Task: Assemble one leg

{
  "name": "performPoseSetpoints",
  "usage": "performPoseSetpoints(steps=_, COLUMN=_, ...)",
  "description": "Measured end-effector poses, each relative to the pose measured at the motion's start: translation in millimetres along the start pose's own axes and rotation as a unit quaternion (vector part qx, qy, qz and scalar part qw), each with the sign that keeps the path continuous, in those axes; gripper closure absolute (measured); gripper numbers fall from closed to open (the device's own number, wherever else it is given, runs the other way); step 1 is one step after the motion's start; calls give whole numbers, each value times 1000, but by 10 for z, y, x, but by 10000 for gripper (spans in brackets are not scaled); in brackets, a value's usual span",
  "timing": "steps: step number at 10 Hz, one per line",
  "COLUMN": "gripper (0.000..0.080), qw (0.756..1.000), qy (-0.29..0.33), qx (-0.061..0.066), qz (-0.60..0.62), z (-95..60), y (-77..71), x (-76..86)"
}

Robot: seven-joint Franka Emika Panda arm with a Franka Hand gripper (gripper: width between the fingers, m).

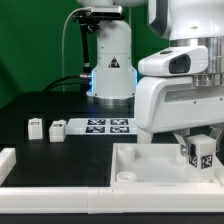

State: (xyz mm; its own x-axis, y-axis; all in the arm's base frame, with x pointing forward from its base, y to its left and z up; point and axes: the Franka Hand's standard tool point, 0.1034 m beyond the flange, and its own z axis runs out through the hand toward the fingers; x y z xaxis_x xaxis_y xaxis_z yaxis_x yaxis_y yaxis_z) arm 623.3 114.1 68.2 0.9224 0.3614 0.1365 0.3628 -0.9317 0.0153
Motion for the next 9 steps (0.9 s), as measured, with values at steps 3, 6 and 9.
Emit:
performPoseSetpoints(steps=3, gripper=509, qw=984, qy=12, qx=1, qz=176, z=5, y=-46, x=11)
performPoseSetpoints(steps=6, gripper=509, qw=945, qy=14, qx=7, qz=328, z=3, y=-38, x=15)
performPoseSetpoints(steps=9, gripper=508, qw=942, qy=13, qx=6, qz=337, z=8, y=-29, x=8)
